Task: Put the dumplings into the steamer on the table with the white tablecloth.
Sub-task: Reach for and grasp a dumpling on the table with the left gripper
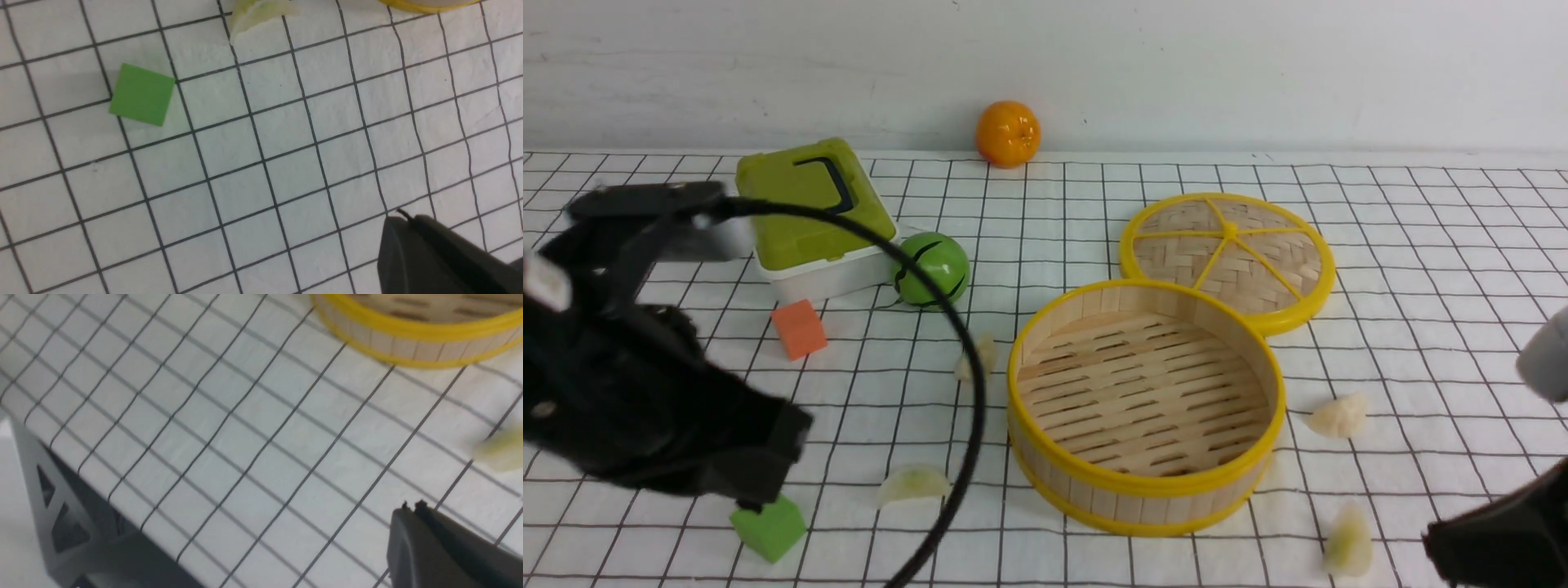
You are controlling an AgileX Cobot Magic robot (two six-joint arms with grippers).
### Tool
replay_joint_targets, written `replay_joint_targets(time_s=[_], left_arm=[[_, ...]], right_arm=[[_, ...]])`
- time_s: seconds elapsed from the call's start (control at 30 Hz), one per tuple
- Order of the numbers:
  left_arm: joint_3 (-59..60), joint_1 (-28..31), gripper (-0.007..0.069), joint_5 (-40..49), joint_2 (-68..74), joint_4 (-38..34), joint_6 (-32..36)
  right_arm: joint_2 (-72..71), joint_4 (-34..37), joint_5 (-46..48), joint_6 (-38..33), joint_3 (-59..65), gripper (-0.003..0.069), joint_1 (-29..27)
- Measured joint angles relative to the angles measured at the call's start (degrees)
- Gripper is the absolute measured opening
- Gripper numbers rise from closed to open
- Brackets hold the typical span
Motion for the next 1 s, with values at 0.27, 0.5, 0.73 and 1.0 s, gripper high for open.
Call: replay_joint_targets(time_s=[0.27, 0.5, 0.73, 1.0], left_arm=[[-14.21, -0.07, 0.0085, -1.63, 16.25, 1.37, -1.2], [-28.49, -0.07, 0.0402, -1.36, 30.03, 5.21, -2.68], [-40.53, -0.07, 0.0545, 2.07, 44.73, 8.95, -3.58], [-48.79, -0.07, 0.0547, -0.01, 55.12, 11.92, -3.68]], right_arm=[[-2.67, -0.1, 8.69, 0.63, 0.0, -0.0016, 0.69], [-8.9, -0.14, 9.46, 0.69, -0.04, -0.0012, 0.69], [-10.85, -0.56, 9.35, 3.95, -0.11, -0.0008, 0.69], [-10.85, -0.56, 10.07, 7.77, -0.11, -0.0004, 0.69]])
